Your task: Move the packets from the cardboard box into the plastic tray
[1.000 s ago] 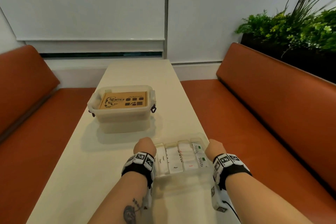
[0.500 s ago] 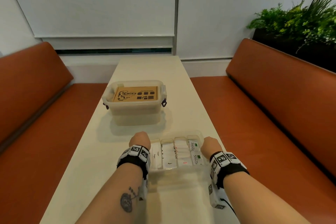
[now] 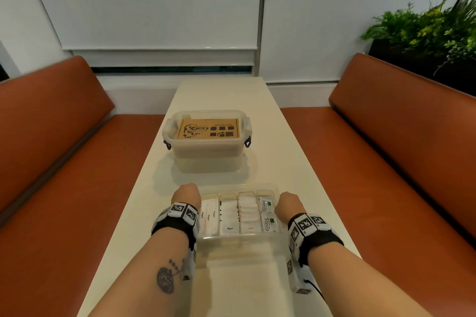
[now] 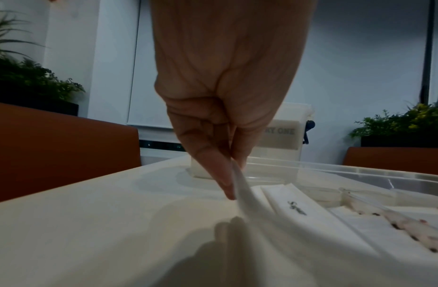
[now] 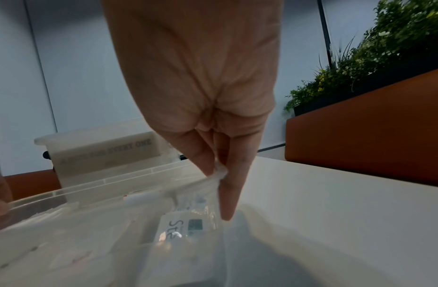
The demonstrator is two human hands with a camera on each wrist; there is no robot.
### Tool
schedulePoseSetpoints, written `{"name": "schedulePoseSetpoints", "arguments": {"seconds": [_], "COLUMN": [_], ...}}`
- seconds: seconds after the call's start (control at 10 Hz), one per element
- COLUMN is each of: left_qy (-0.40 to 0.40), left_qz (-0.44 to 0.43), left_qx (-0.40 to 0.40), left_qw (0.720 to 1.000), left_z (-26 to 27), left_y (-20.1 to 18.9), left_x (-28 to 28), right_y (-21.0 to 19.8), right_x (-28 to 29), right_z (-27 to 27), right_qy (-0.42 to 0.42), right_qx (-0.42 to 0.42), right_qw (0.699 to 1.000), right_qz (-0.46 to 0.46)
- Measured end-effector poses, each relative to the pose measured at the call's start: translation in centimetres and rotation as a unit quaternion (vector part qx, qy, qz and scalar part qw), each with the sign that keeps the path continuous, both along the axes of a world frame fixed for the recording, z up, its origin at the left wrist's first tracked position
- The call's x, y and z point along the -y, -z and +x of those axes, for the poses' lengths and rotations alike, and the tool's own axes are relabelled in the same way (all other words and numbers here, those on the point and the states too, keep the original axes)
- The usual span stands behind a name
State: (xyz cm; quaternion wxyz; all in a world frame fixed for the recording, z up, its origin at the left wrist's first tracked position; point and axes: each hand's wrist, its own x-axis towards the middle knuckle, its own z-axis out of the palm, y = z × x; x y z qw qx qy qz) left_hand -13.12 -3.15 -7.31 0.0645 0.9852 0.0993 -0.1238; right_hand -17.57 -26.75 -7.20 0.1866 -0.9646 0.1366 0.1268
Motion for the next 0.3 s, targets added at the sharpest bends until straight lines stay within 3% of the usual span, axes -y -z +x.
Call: {"name": "schedulePoseSetpoints", "arguments": {"seconds": [0.1, 0.3], "left_qy": [-0.005, -0.019], "left_qz": [-0.022, -0.105], "left_qx": [0.001, 0.078], "left_qw": [1.0, 0.991], "left_z": [-0.3, -1.1], "left_y": [-0.01, 0.07], "left_x": [-0.02, -0.94], "right_y": [-0.15, -0.04], "right_x": [-0.11, 0.56], "right_z": [-0.17, -0.39], "right_qy": [0.0, 0.003], "right_qx": [-0.003, 0.011], "right_qw": [1.0, 0.999], "right_qz": [0.0, 0.031]}}
